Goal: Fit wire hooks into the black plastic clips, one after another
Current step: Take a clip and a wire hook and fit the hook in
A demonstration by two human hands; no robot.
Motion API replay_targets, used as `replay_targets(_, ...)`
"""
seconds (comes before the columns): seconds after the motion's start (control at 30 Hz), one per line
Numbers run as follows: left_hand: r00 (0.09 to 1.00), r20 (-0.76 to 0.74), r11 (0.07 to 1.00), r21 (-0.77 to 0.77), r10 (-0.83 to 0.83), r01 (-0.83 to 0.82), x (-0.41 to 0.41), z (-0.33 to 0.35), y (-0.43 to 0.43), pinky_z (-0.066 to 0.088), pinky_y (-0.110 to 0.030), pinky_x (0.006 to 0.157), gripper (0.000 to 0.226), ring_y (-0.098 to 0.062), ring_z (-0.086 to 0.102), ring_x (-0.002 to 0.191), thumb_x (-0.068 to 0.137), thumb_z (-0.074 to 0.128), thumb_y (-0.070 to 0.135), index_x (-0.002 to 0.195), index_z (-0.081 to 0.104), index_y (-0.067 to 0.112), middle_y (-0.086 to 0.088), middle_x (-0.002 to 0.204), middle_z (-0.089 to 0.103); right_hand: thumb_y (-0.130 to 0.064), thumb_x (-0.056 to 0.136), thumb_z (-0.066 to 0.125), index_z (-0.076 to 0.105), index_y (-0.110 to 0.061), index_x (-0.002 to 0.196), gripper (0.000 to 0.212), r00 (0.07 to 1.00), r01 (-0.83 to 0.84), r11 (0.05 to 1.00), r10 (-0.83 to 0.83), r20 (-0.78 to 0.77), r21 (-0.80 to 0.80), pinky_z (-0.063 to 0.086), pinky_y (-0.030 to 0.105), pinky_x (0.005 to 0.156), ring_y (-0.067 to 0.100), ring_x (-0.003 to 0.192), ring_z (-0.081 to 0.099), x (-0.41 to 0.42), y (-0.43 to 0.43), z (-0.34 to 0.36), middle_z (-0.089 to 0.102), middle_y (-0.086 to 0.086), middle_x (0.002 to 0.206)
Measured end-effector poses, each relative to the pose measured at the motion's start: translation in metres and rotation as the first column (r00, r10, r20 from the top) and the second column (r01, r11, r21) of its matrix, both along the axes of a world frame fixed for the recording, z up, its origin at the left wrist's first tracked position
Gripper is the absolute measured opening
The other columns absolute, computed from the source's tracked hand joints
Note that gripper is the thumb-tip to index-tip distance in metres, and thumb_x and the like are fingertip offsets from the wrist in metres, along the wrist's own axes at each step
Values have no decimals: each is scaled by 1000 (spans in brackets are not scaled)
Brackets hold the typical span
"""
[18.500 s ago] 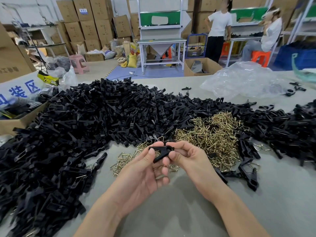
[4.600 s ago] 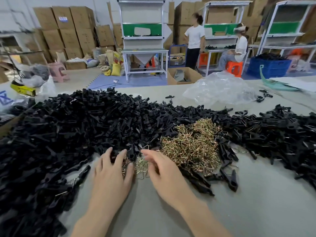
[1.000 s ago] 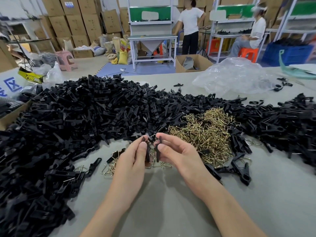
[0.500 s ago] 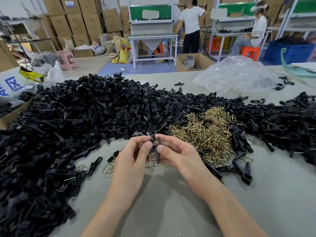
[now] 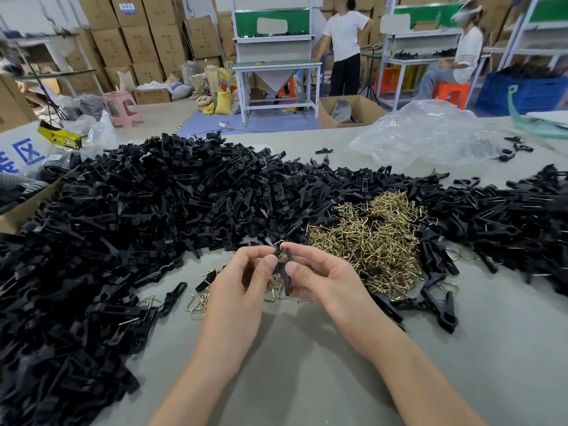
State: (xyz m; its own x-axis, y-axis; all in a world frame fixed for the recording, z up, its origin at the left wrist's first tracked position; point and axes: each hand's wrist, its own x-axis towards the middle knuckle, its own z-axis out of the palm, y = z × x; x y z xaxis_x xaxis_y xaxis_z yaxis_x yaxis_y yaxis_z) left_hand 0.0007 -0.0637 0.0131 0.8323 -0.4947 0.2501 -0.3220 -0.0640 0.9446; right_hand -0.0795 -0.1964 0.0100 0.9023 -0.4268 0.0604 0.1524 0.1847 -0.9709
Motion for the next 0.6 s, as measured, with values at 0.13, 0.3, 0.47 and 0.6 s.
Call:
replay_targets(0.13,1000,-20,1000,9,-15,15,-1,2,0,56,-33,77,10,-12,68,79,97,59,32,99,69,33,7,85,74,-3,95,64,71,-21,119,31,1000,-4,1000,4,7,-3,61,33,83,27,94,75,0,-1,0,74,15,110)
replay_targets(0.3,999,-5,998,31,-49,49,-1,6,2,56,-29,74,14,-14,69,76,97,59,31,95,72,28,6,83,74,-6,93,67,75,-24,114,29,1000,-27,1000,27,-1,-14,59,41,91,33,102,73,0,-1,-1,71,18,115)
replay_targets(0.47,990,129,993,99,49,-63,7,8,10,50,-17,71,10,-2,67,83,99,52,40,105,60,37,17,89,73,-5,92,68,71,-20,107,21,998,59,998,-58,28,-22,59,26,79,16,92,74,1,-4,-4,76,-3,98)
replay_targets(0.6,888,446,768,530,109,-361,26,6,34,43,-37,98,46,-18,53,115,95,41,59,126,55,27,6,121,62,-2,91,68,69,-16,105,20,975,213,973,-218,47,89,60,26,77,17,88,73,1,-11,-5,67,1,94)
